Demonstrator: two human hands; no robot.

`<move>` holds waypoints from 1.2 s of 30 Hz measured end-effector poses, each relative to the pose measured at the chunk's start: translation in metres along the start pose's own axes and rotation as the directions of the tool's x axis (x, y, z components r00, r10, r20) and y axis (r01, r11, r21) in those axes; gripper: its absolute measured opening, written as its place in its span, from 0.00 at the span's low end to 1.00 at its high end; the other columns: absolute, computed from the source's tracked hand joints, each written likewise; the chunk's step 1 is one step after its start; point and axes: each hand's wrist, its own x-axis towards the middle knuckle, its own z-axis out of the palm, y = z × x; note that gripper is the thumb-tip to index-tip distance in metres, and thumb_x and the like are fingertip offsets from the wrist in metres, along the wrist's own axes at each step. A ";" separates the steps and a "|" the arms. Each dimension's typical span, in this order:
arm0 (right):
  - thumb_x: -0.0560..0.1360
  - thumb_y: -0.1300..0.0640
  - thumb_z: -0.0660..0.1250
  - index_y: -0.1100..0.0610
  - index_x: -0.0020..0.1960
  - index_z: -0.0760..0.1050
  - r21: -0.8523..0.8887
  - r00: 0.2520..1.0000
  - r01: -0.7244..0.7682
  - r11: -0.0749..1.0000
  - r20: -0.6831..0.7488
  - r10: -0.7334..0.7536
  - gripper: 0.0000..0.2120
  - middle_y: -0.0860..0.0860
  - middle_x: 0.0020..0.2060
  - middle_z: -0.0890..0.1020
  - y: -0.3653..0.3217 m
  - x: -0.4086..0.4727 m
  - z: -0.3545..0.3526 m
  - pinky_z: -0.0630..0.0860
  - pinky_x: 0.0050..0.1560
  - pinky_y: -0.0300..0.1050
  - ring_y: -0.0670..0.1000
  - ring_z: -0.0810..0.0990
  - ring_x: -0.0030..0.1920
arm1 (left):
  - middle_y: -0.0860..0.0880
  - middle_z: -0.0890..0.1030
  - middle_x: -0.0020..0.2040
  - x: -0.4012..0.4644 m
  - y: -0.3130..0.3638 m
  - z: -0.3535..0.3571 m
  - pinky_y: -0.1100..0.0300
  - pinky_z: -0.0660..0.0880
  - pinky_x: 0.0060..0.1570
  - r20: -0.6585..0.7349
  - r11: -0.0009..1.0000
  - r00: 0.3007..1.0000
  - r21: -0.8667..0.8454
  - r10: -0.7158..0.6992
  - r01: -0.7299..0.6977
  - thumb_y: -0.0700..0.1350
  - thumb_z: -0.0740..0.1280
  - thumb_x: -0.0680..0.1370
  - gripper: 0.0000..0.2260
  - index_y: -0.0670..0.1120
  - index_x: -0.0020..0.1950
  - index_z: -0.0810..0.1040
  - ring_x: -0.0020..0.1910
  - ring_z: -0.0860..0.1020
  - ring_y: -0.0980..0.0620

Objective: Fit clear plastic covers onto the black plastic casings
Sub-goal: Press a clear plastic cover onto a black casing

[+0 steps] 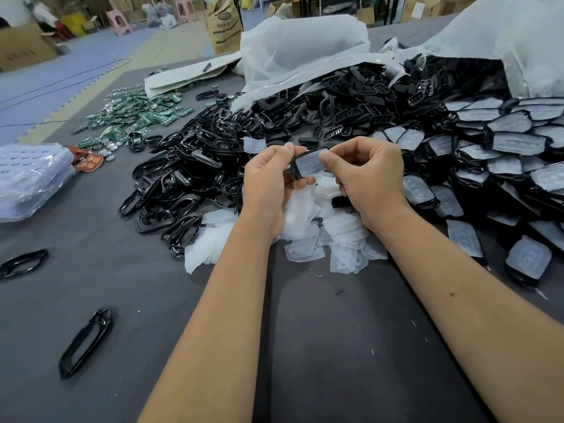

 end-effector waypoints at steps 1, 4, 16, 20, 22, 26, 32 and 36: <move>0.70 0.51 0.79 0.49 0.37 0.84 0.002 1.000 0.001 1.000 -0.002 -0.001 0.06 0.50 0.32 0.85 0.000 0.000 0.000 0.76 0.36 0.44 0.47 0.80 0.30 | 0.45 0.86 0.42 0.000 0.000 0.000 0.59 0.80 0.35 0.001 1.000 1.000 0.003 0.000 0.000 0.44 0.65 0.84 0.12 0.42 0.46 0.84 0.34 0.82 0.45; 0.70 0.52 0.79 0.50 0.38 0.84 0.003 1.000 -0.003 1.000 -0.010 0.003 0.06 0.50 0.33 0.86 0.001 0.000 0.001 0.76 0.35 0.44 0.47 0.80 0.29 | 0.43 0.86 0.43 0.000 0.000 0.000 0.60 0.79 0.34 -0.003 1.000 1.000 0.011 -0.003 0.003 0.44 0.65 0.84 0.11 0.39 0.49 0.84 0.34 0.82 0.44; 0.74 0.59 0.79 0.56 0.40 0.84 0.128 0.998 -0.048 0.991 0.037 0.043 0.06 0.56 0.32 0.84 -0.007 -0.003 -0.001 0.73 0.28 0.42 0.49 0.76 0.27 | 0.43 0.86 0.42 0.000 -0.001 0.001 0.60 0.79 0.34 -0.007 1.000 1.000 -0.021 -0.005 0.005 0.41 0.65 0.84 0.11 0.39 0.48 0.84 0.33 0.82 0.46; 0.74 0.60 0.79 0.58 0.42 0.84 0.183 0.996 -0.052 0.982 0.081 0.038 0.05 0.59 0.32 0.83 -0.009 -0.005 -0.001 0.70 0.26 0.41 0.50 0.74 0.26 | 0.43 0.85 0.41 0.001 -0.001 0.000 0.59 0.79 0.35 0.004 1.000 1.000 -0.020 0.005 -0.005 0.42 0.64 0.84 0.12 0.37 0.49 0.83 0.33 0.82 0.47; 0.74 0.61 0.78 0.58 0.42 0.84 0.218 0.995 -0.048 0.975 0.100 0.026 0.05 0.57 0.31 0.82 -0.009 -0.004 -0.002 0.69 0.25 0.40 0.50 0.73 0.26 | 0.43 0.85 0.41 0.001 -0.001 0.000 0.59 0.79 0.35 -0.003 0.999 1.000 -0.033 -0.003 0.003 0.43 0.64 0.84 0.12 0.37 0.49 0.82 0.33 0.82 0.47; 0.73 0.59 0.79 0.56 0.40 0.84 0.131 0.997 -0.060 0.990 0.056 0.053 0.06 0.55 0.32 0.84 -0.005 -0.002 -0.001 0.72 0.28 0.41 0.49 0.75 0.27 | 0.42 0.85 0.43 0.001 -0.001 0.000 0.60 0.79 0.34 -0.009 1.000 1.000 -0.030 -0.005 0.004 0.43 0.64 0.84 0.12 0.38 0.49 0.83 0.34 0.82 0.44; 0.72 0.57 0.79 0.54 0.39 0.83 0.055 0.998 -0.059 0.997 0.009 0.058 0.06 0.51 0.32 0.85 0.000 0.001 0.000 0.73 0.32 0.38 0.44 0.79 0.29 | 0.40 0.85 0.47 0.001 -0.001 0.000 0.60 0.79 0.35 -0.011 1.000 1.000 -0.018 -0.009 0.009 0.44 0.65 0.84 0.11 0.38 0.50 0.83 0.36 0.83 0.42; 0.72 0.56 0.80 0.54 0.40 0.84 0.084 0.998 -0.040 0.996 0.043 0.037 0.06 0.52 0.33 0.86 0.000 0.001 0.000 0.72 0.31 0.35 0.43 0.78 0.28 | 0.40 0.85 0.47 0.001 -0.001 0.001 0.60 0.79 0.35 -0.003 1.000 1.000 -0.006 0.002 -0.002 0.43 0.64 0.84 0.12 0.37 0.50 0.83 0.35 0.82 0.43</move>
